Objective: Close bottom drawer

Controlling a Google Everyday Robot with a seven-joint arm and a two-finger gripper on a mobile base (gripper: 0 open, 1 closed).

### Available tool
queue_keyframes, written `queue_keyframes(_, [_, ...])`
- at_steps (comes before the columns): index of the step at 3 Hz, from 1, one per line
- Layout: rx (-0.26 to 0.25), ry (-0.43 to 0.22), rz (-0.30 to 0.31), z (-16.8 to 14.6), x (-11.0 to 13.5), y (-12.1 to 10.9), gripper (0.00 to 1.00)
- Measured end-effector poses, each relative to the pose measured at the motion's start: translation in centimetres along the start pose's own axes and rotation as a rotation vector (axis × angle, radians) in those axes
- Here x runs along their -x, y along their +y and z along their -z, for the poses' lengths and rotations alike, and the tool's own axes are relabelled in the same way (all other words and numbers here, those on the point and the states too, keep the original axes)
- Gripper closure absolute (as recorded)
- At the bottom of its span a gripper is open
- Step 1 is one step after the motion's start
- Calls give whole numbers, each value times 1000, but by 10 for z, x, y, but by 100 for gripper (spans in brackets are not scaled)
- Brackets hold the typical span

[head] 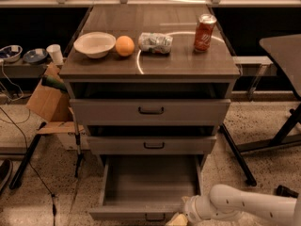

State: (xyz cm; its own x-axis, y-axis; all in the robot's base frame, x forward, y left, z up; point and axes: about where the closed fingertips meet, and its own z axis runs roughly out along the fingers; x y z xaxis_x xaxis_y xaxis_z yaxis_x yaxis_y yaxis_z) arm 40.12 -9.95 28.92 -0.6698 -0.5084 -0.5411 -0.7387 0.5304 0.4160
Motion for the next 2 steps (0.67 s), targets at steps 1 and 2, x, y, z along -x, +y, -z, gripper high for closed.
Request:
queue_keyframes(1, [-25,-29,-71,4,-25,1,15])
queue_keyframes(2, [-19,-22,-121,2,-48,4,39])
